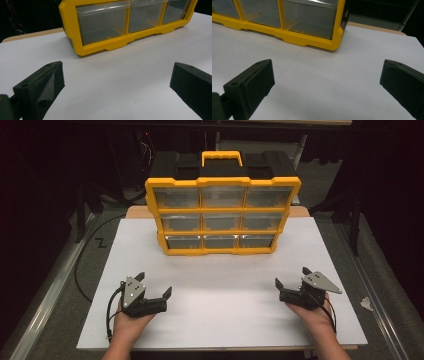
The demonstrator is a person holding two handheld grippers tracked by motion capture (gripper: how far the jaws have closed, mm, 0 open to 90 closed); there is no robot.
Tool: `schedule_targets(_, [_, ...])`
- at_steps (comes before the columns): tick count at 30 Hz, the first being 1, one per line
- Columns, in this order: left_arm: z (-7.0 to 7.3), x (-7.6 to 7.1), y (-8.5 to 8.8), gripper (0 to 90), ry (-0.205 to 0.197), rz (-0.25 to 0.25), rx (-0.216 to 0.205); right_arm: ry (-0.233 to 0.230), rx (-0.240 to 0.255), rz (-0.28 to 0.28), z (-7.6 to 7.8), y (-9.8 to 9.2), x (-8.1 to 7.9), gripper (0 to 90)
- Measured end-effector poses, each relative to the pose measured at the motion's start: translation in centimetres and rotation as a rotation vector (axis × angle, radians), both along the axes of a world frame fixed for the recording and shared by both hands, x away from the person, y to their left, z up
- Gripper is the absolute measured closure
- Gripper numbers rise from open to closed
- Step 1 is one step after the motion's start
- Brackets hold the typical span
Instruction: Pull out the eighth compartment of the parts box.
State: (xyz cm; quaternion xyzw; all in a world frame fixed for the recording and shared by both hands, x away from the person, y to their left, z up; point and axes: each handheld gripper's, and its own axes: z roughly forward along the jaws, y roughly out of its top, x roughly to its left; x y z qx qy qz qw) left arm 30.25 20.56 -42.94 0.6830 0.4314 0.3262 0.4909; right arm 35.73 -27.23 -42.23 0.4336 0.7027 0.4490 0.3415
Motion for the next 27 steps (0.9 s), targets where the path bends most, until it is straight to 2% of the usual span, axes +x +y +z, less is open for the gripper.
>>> schedule_targets(5, [-0.1,0.1,0.0,0.3,-0.001,-0.001,-0.002,0.002,0.000,-0.011,0.0,0.6,1.1,0.7])
schedule_targets(8, [-0.1,0.1,0.1,0.3,-0.003,-0.001,-0.004,0.011,-0.014,-0.013,-0.1,1.2,1.9,0.7])
schedule_targets(9, [-0.1,0.1,0.1,0.3,-0.003,0.000,-0.005,0.012,-0.037,-0.009,-0.1,1.7,2.5,0.8])
schedule_targets(12, [-0.1,0.1,0.1,0.3,0.001,0.001,-0.006,0.014,-0.041,-0.009,-0.1,2.1,3.0,0.9])
schedule_targets(19, [-0.1,0.2,0.3,0.3,0.009,0.016,-0.014,0.014,-0.060,-0.035,-0.3,3.5,5.8,2.1])
schedule_targets(20, [-0.1,0.2,0.3,0.3,0.009,0.016,-0.014,0.014,-0.060,-0.035,-0.3,3.5,5.8,2.1])
schedule_targets(22, [-0.1,0.2,0.3,0.3,0.012,0.016,-0.013,0.013,-0.094,-0.034,-0.4,3.6,6.6,2.1])
schedule_targets(27, [-0.1,0.2,0.3,0.3,0.010,0.022,-0.001,-0.019,-0.115,-0.020,-0.1,3.7,6.1,2.0])
